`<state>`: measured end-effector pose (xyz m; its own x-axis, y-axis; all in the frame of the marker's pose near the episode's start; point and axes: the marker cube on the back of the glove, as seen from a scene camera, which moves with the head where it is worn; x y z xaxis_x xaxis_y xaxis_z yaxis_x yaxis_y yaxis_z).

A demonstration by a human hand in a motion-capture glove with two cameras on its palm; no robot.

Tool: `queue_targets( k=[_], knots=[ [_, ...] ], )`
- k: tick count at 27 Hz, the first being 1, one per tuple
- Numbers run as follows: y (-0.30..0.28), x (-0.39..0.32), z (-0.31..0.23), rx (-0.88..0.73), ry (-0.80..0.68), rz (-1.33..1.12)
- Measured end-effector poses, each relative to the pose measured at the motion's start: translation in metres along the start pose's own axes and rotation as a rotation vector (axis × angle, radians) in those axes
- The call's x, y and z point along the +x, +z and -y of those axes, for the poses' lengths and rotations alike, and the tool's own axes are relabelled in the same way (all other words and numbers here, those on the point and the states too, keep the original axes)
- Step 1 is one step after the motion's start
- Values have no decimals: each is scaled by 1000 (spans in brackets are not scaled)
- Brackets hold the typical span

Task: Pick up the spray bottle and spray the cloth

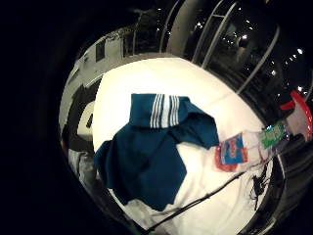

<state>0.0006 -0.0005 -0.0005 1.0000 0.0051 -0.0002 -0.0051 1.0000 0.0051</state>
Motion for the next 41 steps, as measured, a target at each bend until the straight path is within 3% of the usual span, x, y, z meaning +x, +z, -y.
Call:
queue_targets(
  k=[14,20,31,41],
  knots=[
    [-8,6,-1,14,27,-11],
    [-18,5,-14,90,79,-58],
    [-60,59,-83,379,385,-151],
    [-69,122,-126,556,653,-32]
  ],
)
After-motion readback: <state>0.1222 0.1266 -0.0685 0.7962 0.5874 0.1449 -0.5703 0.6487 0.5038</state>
